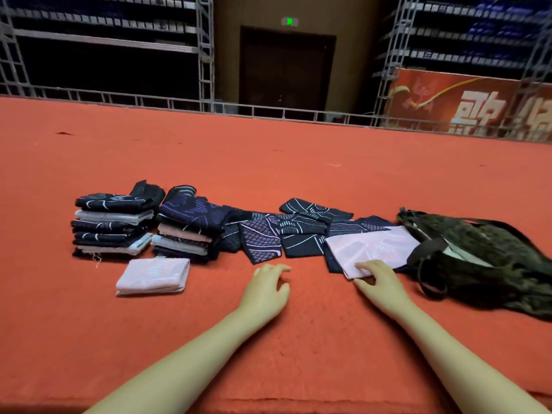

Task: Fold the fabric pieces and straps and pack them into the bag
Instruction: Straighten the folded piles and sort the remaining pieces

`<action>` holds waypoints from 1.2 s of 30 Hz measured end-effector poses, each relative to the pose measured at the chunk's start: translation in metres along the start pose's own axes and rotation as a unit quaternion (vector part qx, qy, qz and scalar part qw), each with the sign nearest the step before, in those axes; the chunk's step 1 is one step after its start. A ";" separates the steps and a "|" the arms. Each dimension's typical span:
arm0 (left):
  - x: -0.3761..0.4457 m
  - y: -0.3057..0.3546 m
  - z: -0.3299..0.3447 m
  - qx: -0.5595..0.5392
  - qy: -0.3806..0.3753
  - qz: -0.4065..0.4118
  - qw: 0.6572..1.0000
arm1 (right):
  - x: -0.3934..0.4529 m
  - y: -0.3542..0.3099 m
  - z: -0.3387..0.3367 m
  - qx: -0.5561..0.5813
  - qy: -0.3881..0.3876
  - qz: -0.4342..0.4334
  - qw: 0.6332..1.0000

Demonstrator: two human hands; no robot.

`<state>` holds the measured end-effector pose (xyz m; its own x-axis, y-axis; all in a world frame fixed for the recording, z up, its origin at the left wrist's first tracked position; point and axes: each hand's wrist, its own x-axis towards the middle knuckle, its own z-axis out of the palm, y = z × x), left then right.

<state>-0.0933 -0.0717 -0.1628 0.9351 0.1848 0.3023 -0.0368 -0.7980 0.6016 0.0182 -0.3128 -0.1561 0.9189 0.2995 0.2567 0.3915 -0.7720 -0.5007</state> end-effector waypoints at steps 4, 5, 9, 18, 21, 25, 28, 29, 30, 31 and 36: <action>0.029 0.028 0.035 0.020 -0.009 0.023 0.999 | 0.007 0.024 -0.012 0.011 0.009 -0.063 0.998; 0.036 0.032 0.041 0.028 -0.001 0.034 0.999 | 0.010 0.025 -0.011 -0.001 0.031 -0.072 0.997; 0.052 0.032 0.050 -0.013 0.040 0.063 0.997 | 0.025 0.023 -0.001 -0.101 0.121 -0.114 0.981; 0.066 0.016 0.016 -0.150 0.127 0.118 0.973 | 0.038 -0.060 0.006 0.163 0.164 -0.149 0.962; 0.063 0.016 0.010 -0.197 0.144 0.102 0.964 | 0.036 -0.086 0.017 0.229 0.146 -0.157 0.949; 0.065 0.012 0.008 -0.198 0.128 0.088 0.968 | 0.028 -0.083 0.033 0.264 0.120 -0.145 0.946; 0.066 0.011 0.008 -0.226 0.128 0.061 0.964 | 0.026 -0.076 0.031 0.257 0.101 -0.143 0.950; 0.066 0.011 0.008 -0.235 0.136 0.055 0.961 | 0.024 -0.074 0.029 0.242 0.096 -0.153 0.953; 0.067 0.012 0.007 -0.242 0.145 0.050 0.958 | 0.023 -0.072 0.026 0.219 0.089 -0.166 0.957; 0.068 0.012 0.006 -0.251 0.155 0.047 0.954 | 0.022 -0.069 0.024 0.189 0.078 -0.179 0.962; 0.068 0.008 -0.012 -0.272 0.228 0.017 0.935 | 0.028 -0.052 0.006 0.077 0.002 -0.144 0.987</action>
<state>-0.0344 -0.0587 -0.1291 0.6874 0.4888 0.5372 -0.3538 -0.4206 0.8354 0.0238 -0.2614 -0.1279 0.7679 0.4927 0.4094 0.6399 -0.5605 -0.5257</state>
